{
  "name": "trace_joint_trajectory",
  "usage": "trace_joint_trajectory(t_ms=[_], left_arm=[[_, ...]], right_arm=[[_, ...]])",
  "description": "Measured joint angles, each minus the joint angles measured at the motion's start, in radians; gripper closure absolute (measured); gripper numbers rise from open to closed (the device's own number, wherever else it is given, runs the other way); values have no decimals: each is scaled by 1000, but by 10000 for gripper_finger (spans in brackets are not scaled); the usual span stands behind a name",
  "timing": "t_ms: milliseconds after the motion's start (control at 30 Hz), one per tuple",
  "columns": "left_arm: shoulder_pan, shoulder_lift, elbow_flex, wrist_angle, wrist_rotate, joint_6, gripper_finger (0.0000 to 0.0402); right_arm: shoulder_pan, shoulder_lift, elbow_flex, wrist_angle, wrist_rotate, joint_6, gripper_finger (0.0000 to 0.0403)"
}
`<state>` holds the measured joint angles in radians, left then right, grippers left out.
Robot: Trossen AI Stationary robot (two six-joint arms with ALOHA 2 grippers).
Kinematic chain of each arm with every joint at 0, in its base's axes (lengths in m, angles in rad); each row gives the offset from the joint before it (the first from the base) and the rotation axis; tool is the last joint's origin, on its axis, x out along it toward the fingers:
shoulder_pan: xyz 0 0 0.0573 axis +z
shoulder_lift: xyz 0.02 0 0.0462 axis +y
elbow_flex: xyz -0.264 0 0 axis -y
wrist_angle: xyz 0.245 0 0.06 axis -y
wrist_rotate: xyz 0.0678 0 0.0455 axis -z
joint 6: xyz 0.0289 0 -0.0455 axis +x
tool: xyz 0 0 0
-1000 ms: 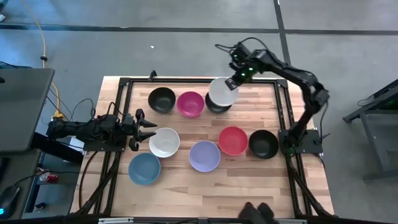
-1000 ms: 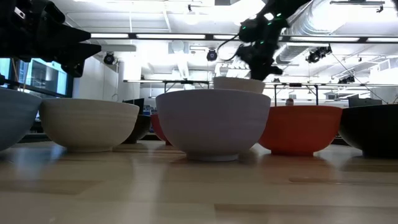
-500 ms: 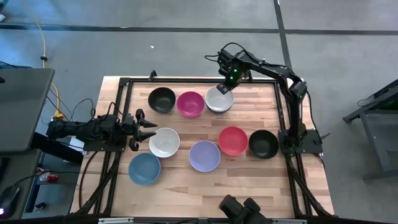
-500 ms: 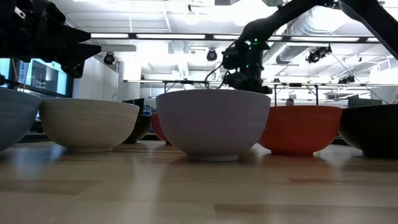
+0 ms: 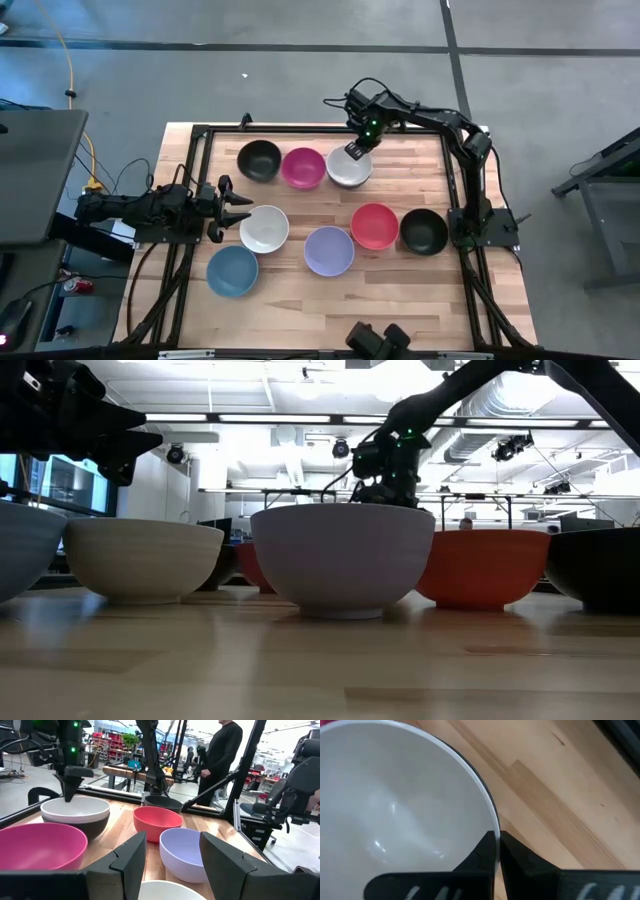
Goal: Nest bowls inside each other
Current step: Stack the right white bowl on top of the middle black bowl, then stack the top black bowl on top of the white bowl
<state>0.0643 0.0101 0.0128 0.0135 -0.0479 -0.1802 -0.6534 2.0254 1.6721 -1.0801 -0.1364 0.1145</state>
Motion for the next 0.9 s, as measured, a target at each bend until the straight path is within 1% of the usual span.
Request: trace_joint_trajectory(t_ms=[100,200,333,500,600,667,733,900], left_arm=[[0,0,0,0,0,-1,229],[0,0,0,0,0,-1,229],[0,0,0,0,0,-1,229],[0,0,0,0,0,-1,229],[0,0,0,0,0,-1,229],[0,0,0,2,0,-3,229],[0,0,0,10,0,-1,229],[1,0,0,79,-1,0,229]], right_arm=[[6,0,-3,15,-1,11,402],[7,-4,-3,26,1,19,388],[7,-34,-3,32,23,27,349],[7,-86,-3,33,25,24,297],[8,-124,-3,25,19,20,277],[12,-157,-3,20,-8,5,269],[17,-198,-3,21,-57,-28,265],[61,-304,-3,57,-172,-151,263]])
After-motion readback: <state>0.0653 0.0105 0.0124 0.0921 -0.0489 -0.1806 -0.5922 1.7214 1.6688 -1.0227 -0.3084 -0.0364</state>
